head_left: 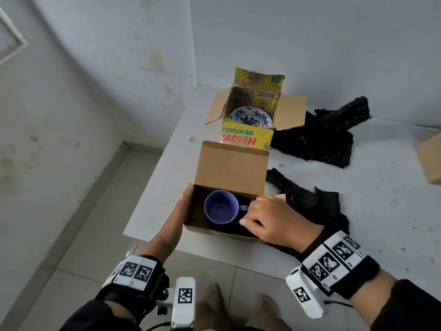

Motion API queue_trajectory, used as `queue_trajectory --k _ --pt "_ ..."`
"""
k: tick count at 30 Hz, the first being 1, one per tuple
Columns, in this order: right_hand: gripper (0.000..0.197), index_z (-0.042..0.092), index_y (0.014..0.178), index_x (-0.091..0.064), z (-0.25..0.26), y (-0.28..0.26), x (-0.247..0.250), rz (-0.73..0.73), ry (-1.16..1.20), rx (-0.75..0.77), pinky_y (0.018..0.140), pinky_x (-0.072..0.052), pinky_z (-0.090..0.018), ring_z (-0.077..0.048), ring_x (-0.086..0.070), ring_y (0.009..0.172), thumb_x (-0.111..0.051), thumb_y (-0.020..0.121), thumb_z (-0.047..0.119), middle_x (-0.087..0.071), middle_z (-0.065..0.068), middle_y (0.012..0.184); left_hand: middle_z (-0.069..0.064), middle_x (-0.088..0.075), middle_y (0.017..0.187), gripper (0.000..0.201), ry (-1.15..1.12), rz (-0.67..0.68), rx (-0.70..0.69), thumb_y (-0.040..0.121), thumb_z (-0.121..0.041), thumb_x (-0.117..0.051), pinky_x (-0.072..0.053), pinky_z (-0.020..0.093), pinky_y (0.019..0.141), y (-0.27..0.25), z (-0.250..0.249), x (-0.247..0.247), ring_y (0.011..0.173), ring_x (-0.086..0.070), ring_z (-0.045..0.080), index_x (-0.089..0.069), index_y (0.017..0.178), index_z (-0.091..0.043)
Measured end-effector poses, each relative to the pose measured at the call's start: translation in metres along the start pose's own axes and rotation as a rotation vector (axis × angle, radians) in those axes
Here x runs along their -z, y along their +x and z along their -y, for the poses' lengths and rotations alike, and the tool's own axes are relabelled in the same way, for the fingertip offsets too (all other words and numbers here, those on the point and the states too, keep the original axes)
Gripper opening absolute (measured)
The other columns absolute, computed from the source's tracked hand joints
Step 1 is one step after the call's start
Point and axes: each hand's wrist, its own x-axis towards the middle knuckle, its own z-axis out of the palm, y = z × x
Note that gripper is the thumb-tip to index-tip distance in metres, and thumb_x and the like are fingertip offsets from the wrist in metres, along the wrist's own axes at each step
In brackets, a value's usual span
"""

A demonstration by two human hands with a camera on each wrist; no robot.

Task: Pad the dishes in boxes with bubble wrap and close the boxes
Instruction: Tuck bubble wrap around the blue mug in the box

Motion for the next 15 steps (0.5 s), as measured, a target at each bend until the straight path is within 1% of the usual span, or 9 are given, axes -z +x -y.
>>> queue_trajectory --k 1,2,4,5,7,9,11,13,15 --pt "0.064 0.016 0.062 -0.059 0.003 -0.002 -0.002 0.069 -0.014 0.015 0.079 -0.038 -0.03 -0.015 -0.047 0.065 -0.019 0.092 0.055 -0.055 0.003 0.061 -0.017 -0.025 0.151 0.074 0.006 0.009 0.012 0.082 -0.056 -0.017 -0.022 -0.002 0.096 0.001 0.004 0.002 0.134 -0.027 -0.007 -0.024 0.148 -0.023" --pt "0.065 0.016 0.063 -0.057 0.007 -0.005 -0.006 0.149 -0.036 0.015 0.091 -0.035 -0.028 -0.014 -0.047 0.065 -0.016 0.094 0.057 -0.056 0.004 0.061 -0.014 -0.019 0.155 0.074 0.013 0.017 0.017 0.084 -0.056 -0.014 -0.017 0.006 0.104 0.002 0.009 0.003 0.14 -0.019 -0.002 -0.02 0.15 -0.024" --pt "0.075 0.016 0.072 -0.06 0.014 -0.011 -0.014 0.261 -0.107 -0.008 0.111 -0.015 -0.031 -0.015 -0.052 0.074 -0.004 0.091 0.062 -0.059 0.003 0.067 -0.012 -0.014 0.158 0.07 0.025 0.019 0.022 0.091 -0.062 -0.008 -0.012 0.016 0.111 0.005 0.017 0.006 0.144 -0.012 0.001 -0.016 0.151 -0.026" --pt "0.083 0.015 0.078 -0.062 0.016 -0.013 -0.016 0.28 -0.134 -0.023 0.115 -0.006 -0.032 -0.017 -0.055 0.082 0.003 0.087 0.066 -0.062 0.001 0.072 -0.014 -0.013 0.158 0.071 0.027 0.021 0.024 0.091 -0.064 -0.006 -0.011 0.018 0.112 0.006 0.02 0.007 0.144 -0.011 0.001 -0.015 0.151 -0.028" --pt "0.096 0.015 0.094 -0.064 0.019 -0.012 -0.018 0.303 -0.142 -0.053 0.118 0.003 -0.034 -0.02 -0.056 0.097 0.012 0.079 0.071 -0.064 -0.005 0.077 -0.016 -0.012 0.158 0.073 0.036 0.028 0.02 0.085 -0.062 -0.007 -0.01 0.019 0.113 0.008 0.024 0.008 0.144 -0.01 0.0 -0.015 0.151 -0.03" --pt "0.099 0.018 0.104 -0.062 0.02 -0.006 -0.022 0.334 -0.109 -0.077 0.119 0.002 -0.037 -0.022 -0.052 0.113 0.015 0.074 0.072 -0.065 -0.007 0.077 -0.016 -0.012 0.157 0.074 0.045 0.036 0.016 0.084 -0.061 -0.007 -0.011 0.015 0.111 0.008 0.026 0.008 0.143 -0.01 -0.002 -0.014 0.151 -0.03" --pt "0.094 0.023 0.105 -0.061 0.017 0.001 -0.025 0.34 -0.014 -0.122 0.118 -0.009 -0.04 -0.024 -0.043 0.126 0.011 0.073 0.075 -0.066 -0.005 0.079 -0.017 -0.012 0.157 0.074 0.027 0.044 0.013 0.084 -0.061 -0.009 -0.013 0.011 0.107 0.007 0.027 0.008 0.142 -0.011 -0.003 -0.014 0.151 -0.03" --pt "0.075 0.024 0.105 -0.059 0.017 0.002 -0.022 0.308 0.019 -0.157 0.116 -0.017 -0.041 -0.023 -0.049 0.12 -0.004 0.085 0.071 -0.068 -0.001 0.09 -0.017 -0.013 0.157 0.075 0.015 0.05 0.018 0.083 -0.061 -0.01 -0.014 0.011 0.106 0.007 0.027 0.009 0.142 -0.012 -0.004 -0.014 0.151 -0.03" --pt "0.057 0.021 0.104 -0.061 0.022 -0.002 -0.013 0.248 -0.052 -0.15 0.115 -0.016 -0.041 -0.019 -0.056 0.106 -0.019 0.095 0.059 -0.068 0.002 0.095 -0.018 -0.013 0.156 0.075 0.003 0.045 0.025 0.083 -0.062 -0.01 -0.015 0.01 0.105 0.007 0.025 0.008 0.141 -0.013 -0.004 -0.014 0.151 -0.03"
